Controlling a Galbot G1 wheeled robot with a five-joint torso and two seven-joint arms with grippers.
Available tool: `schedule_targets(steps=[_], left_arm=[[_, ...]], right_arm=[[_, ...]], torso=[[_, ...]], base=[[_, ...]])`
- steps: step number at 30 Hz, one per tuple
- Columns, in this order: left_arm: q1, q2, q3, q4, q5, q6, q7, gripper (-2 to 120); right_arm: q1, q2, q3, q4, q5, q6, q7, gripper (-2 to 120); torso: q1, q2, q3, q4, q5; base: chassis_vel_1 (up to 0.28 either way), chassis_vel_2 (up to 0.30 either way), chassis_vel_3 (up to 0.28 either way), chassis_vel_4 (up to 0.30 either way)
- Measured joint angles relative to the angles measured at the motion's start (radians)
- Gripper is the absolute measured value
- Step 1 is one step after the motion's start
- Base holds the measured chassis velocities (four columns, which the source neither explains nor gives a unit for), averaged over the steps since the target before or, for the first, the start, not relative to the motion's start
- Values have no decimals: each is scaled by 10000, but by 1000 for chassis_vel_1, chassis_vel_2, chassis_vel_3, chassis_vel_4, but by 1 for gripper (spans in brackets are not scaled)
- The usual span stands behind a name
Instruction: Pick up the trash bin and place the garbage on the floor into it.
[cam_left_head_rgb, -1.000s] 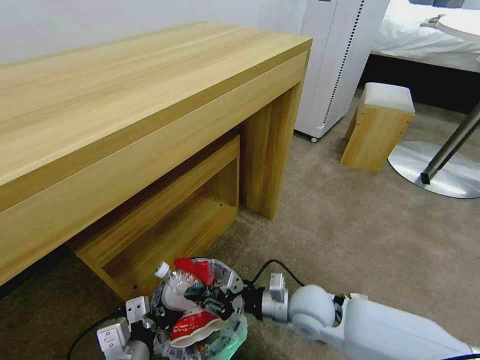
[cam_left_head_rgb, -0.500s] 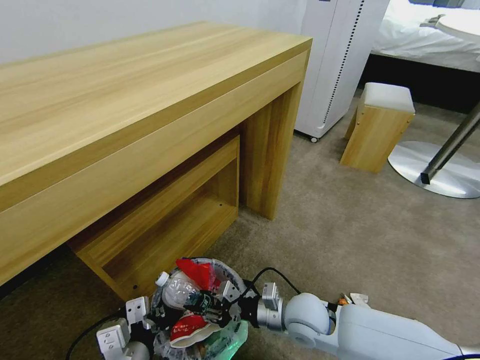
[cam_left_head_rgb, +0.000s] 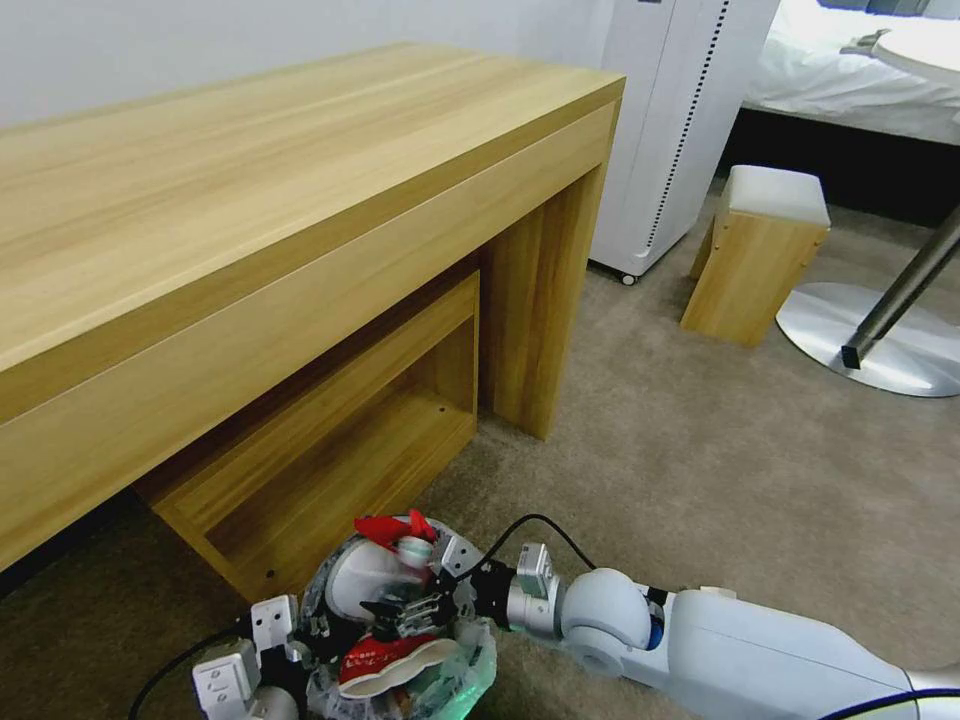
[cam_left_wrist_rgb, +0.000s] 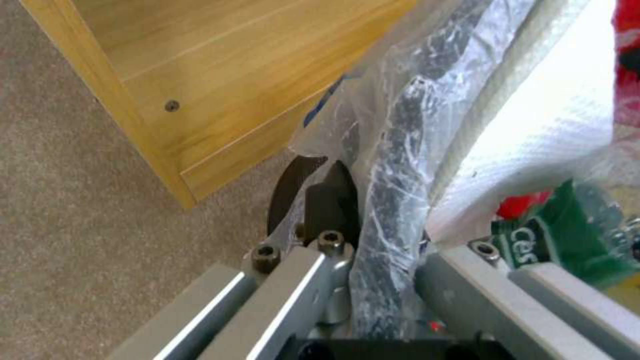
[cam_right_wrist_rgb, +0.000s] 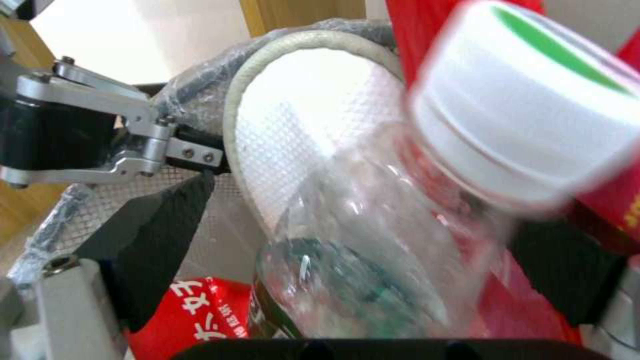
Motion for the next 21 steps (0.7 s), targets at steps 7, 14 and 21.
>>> schedule_targets(steps=[7,14,21], left_arm=[[61,-176,-10,26,206,132,99,0],[87,-381,-7,53,385,174,125,0],[193,-672,23,49,722,174,233,0]], right_arm=[[80,-139,94,334,402,-431,-90,100],[6,-388,-39,774,649,-716,-134,100],[-221,-693,-43,1246,708,-873,-88,100]], torso=[[0,0,0,-1,-1],[0,0,0,0,-1],[0,0,-1,0,0]], base=[[0,0,0,0],[0,0,0,0],[0,0,0,0]])
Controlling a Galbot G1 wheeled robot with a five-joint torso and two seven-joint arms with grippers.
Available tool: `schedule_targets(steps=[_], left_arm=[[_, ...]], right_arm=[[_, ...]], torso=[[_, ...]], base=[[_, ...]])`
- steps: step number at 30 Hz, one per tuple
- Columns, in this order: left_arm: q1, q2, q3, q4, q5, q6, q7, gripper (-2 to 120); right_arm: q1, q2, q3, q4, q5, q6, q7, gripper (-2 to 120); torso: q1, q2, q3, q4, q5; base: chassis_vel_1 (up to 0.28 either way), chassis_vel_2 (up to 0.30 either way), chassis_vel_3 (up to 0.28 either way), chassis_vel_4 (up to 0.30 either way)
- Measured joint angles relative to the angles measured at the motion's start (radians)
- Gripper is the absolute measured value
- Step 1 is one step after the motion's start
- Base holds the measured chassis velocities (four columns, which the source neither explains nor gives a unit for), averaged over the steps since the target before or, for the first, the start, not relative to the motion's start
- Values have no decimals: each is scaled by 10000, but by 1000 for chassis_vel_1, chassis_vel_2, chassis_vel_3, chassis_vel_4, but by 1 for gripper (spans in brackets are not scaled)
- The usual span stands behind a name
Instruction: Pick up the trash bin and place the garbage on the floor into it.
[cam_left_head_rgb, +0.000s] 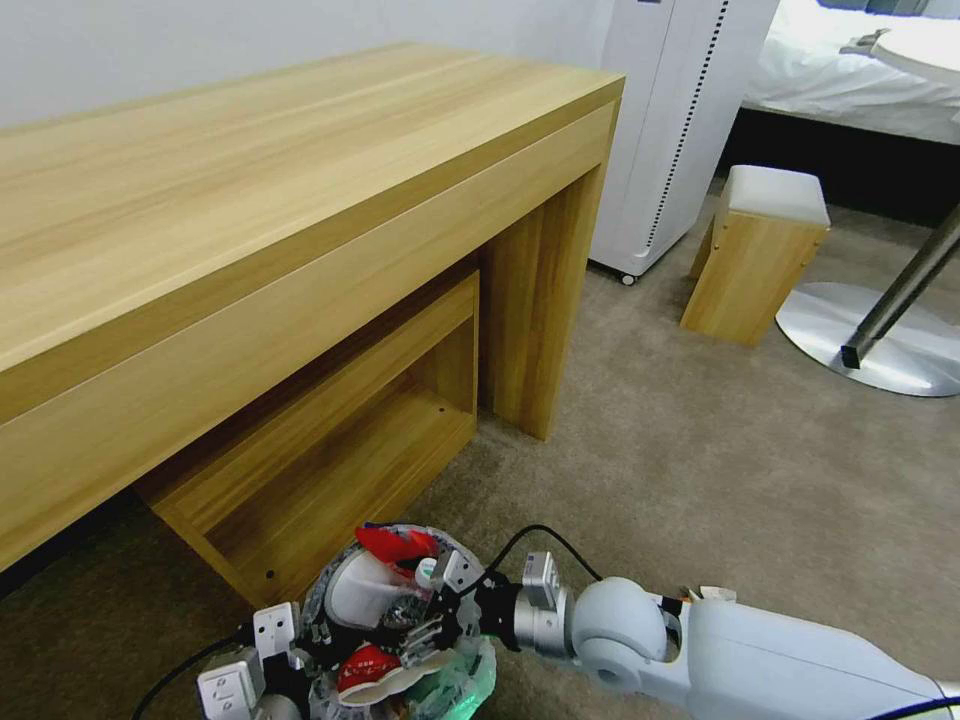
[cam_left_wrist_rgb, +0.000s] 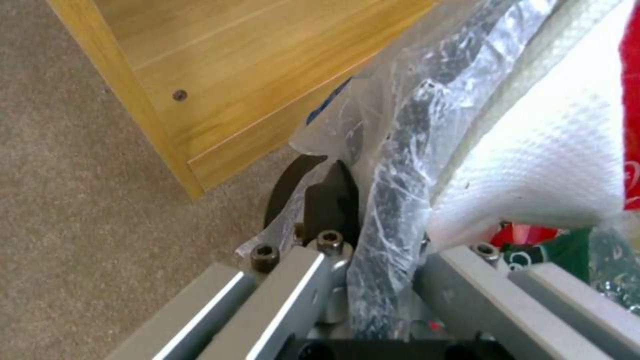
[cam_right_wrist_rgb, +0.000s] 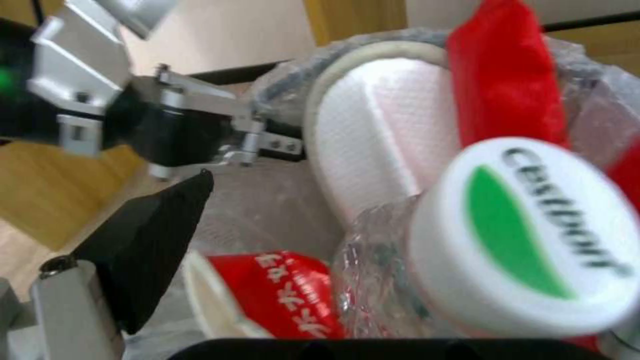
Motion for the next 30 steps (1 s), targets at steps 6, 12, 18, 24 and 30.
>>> schedule_targets(steps=[6,12,18,24,30], left_arm=[[78,-395,143,53,461,33,219,0],[66,-453,145,83,524,68,342,0],[-21,-395,150,144,402,47,389,0],[-54,-378,146,199,414,-12,385,0],[-24,-420,147,214,511,-56,363,0]], right_arm=[[-101,-221,-30,295,-171,17,33,100],[-82,-369,395,524,-92,70,-12,100],[-187,-719,1598,905,349,93,-369,100],[-532,-902,2184,1020,367,157,-578,100],[-807,-982,2358,999,200,281,-706,100]], torso=[[0,0,0,0,0],[0,0,0,0,0],[0,0,0,0,-1],[0,0,0,0,-1],[0,0,0,0,0]], base=[[0,0,0,0],[0,0,0,0],[0,0,0,0],[0,0,0,0],[0,0,0,0]])
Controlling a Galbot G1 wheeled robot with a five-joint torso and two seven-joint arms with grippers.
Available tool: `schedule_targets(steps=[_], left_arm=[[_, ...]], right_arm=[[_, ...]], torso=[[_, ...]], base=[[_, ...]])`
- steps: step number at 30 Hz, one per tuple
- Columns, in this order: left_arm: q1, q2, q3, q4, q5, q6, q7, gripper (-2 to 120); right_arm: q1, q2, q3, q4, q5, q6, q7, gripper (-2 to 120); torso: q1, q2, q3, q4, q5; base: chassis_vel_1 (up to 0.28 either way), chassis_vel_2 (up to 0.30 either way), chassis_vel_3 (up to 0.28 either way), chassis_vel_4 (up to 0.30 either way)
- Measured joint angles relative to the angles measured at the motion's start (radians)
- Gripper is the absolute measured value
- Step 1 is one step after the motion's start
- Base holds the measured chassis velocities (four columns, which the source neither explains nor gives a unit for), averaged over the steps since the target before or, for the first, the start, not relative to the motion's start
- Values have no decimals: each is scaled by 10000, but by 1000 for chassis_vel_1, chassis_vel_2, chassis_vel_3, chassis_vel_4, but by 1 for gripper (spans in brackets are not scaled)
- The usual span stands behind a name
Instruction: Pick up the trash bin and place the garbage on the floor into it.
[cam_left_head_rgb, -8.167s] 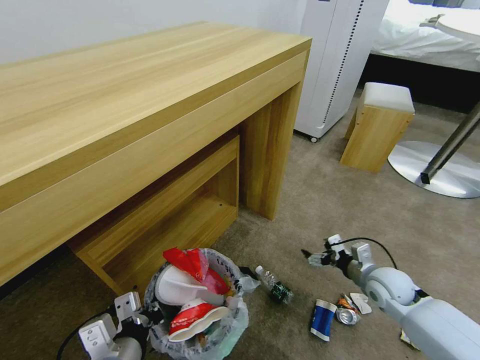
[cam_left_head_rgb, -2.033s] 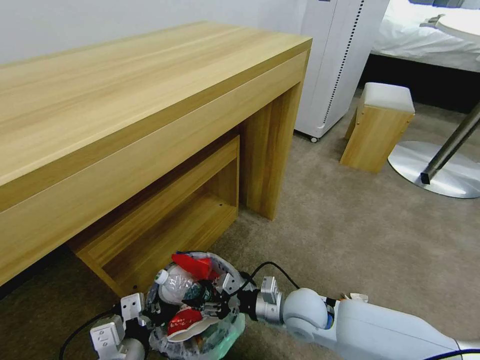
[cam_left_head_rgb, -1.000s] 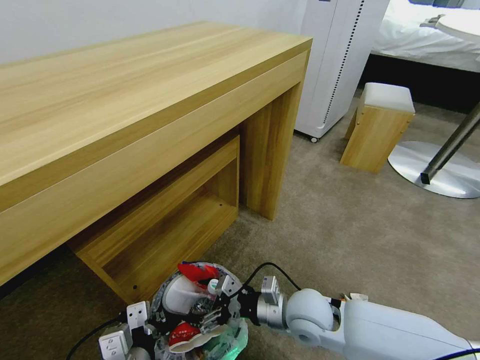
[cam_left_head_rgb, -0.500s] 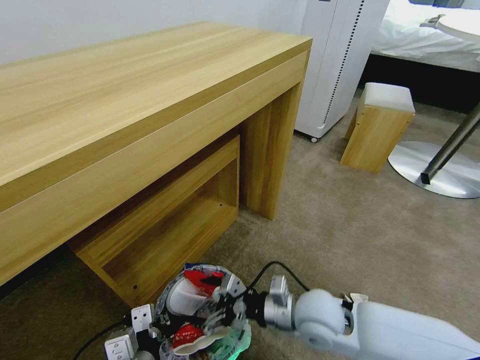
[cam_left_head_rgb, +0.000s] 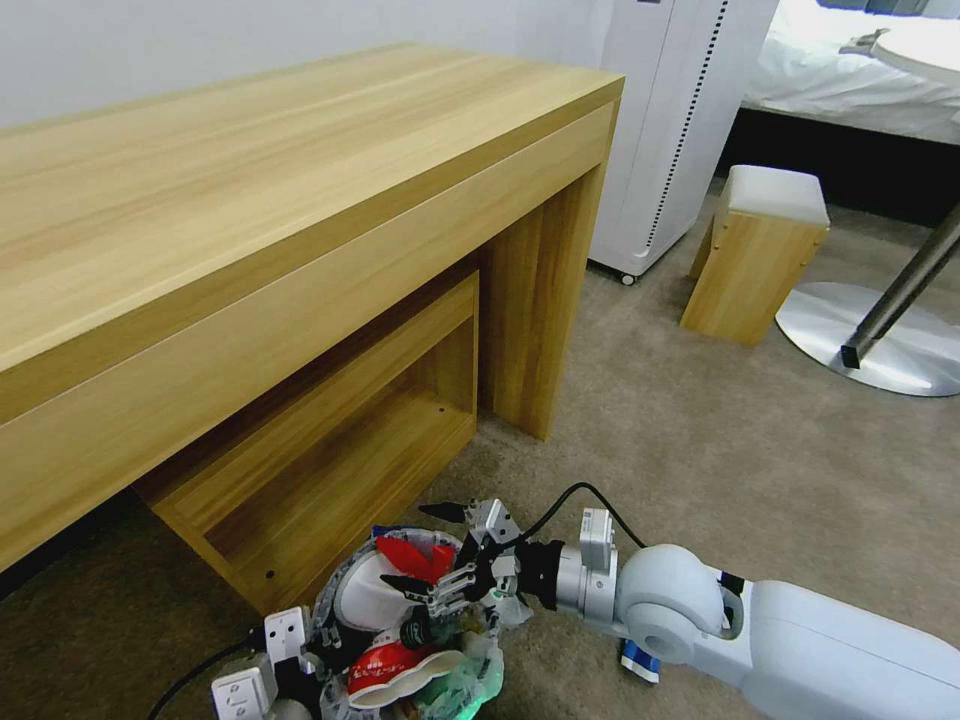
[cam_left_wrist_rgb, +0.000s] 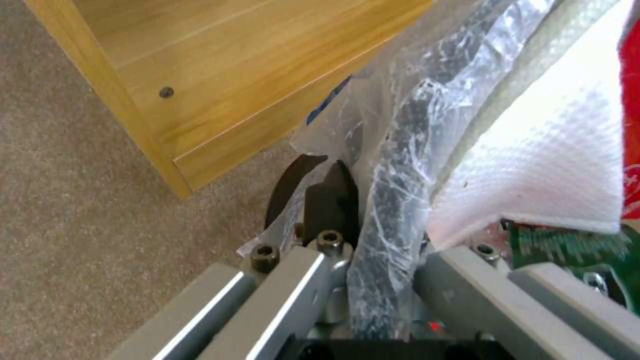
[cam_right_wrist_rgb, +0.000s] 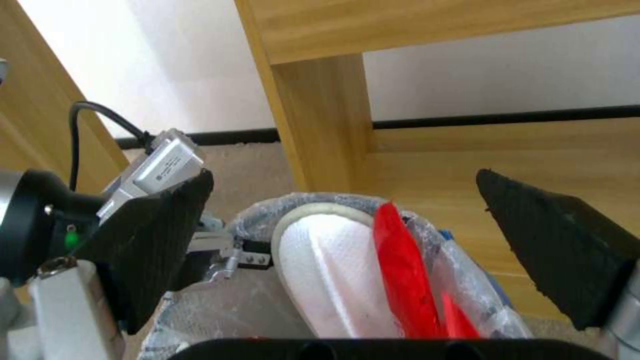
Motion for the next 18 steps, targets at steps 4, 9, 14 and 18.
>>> schedule_targets(steps=[4,9,14,18], left_arm=[[76,-133,59,11,147,-1,36,0],[76,-184,30,6,179,-1,44,0],[121,-189,-28,-36,199,-1,87,0],[122,-131,-78,-92,222,-5,179,0]], right_arm=[[-18,-98,28,77,20,-28,-152,100],[-103,-168,-25,146,-132,64,-229,100],[-457,-64,1114,133,-177,180,-148,100],[-703,108,2651,63,-81,190,-49,100]], torso=[[0,0,0,0,-1],[0,0,0,0,-3],[0,0,0,0,-1],[0,0,0,1,-1]], base=[[0,0,0,0],[0,0,0,0],[0,0,0,0],[0,0,0,0]])
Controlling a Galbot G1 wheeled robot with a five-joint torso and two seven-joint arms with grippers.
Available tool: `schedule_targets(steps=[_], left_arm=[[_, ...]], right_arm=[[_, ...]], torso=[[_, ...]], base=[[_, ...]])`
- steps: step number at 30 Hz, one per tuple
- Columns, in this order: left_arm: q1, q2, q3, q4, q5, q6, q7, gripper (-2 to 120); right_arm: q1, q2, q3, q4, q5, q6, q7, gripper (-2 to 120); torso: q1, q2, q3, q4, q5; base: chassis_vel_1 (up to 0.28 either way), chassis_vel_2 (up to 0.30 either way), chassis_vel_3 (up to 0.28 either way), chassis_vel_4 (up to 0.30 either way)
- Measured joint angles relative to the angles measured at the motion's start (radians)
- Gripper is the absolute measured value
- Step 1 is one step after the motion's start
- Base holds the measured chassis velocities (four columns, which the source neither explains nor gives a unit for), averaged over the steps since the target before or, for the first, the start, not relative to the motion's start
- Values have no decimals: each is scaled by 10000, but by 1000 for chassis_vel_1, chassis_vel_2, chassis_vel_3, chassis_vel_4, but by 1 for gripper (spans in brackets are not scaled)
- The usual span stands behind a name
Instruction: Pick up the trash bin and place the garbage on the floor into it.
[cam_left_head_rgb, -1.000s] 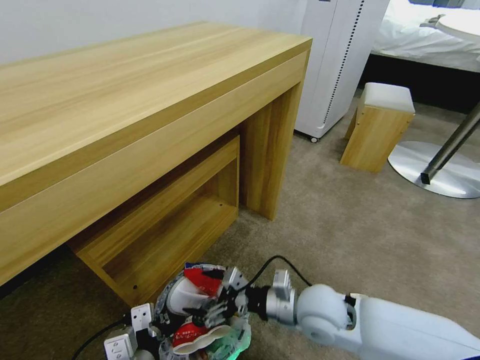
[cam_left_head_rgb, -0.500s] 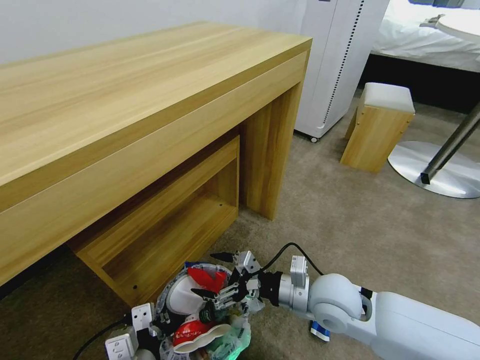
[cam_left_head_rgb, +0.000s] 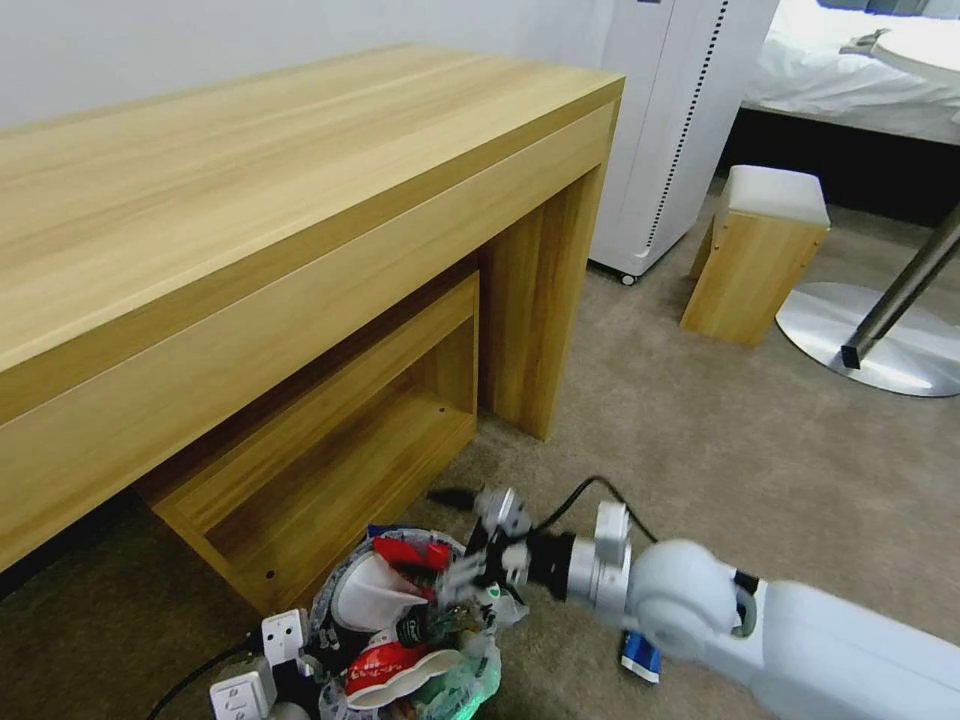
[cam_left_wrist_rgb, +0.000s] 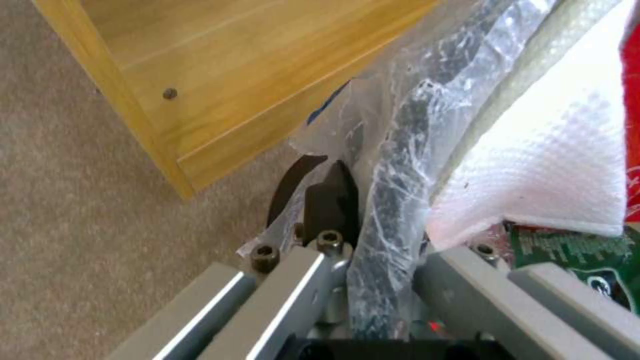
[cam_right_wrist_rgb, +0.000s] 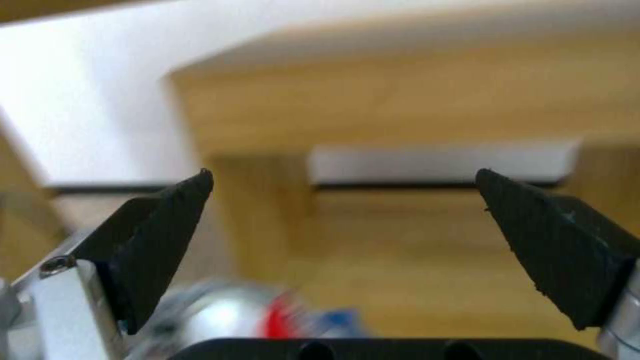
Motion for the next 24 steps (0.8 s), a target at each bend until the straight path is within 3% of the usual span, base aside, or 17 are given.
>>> schedule_targets(steps=[1,3,5,7,8,15,16,19,21,24], left_arm=[[0,0,0,0,0,0,0,0],[-31,170,-42,-36,-47,-55,32,0],[-36,204,-42,-37,-64,-67,35,0],[-85,327,-29,-24,-101,-105,58,0],[-85,327,-29,-24,-101,-105,58,0],[-326,733,-28,121,-296,-172,124,0],[-326,733,-28,121,-296,-172,124,0],[-417,1278,-189,39,-750,-171,-34,0],[-404,1356,-207,4,-787,-172,-48,0],[-280,1484,-182,-29,-779,-209,-42,0]], right_arm=[[0,0,0,0,0,0,0,100],[-275,42,1348,-134,-132,37,92,100],[-346,42,1624,-171,-181,77,120,100],[-898,44,2896,-352,-538,168,444,100],[-898,44,2896,-352,-538,168,444,100],[-2745,625,5987,-632,-2046,63,1462,100],[-2745,625,5987,-632,-2046,63,1462,100],[-3859,901,7479,-399,-2796,-210,1776,100],[-4095,924,7717,-346,-2911,-258,1855,100],[-5396,1037,8930,-189,-3511,-370,1996,100]], torso=[[0,0,0,0,0],[0,0,0,-2,0],[0,0,0,0,0],[0,0,0,0,0],[0,0,0,0,0],[0,1,0,0,-3],[0,1,0,0,-3],[0,0,0,-3,-1],[-1,0,0,-3,0],[0,0,0,-2,-2]], base=[[0,0,0,0],[0,0,0,0],[0,0,0,0],[0,0,0,0],[0,0,0,0],[0,0,0,0],[0,0,0,0],[0,0,0,0],[0,0,0,0],[0,0,0,0]])
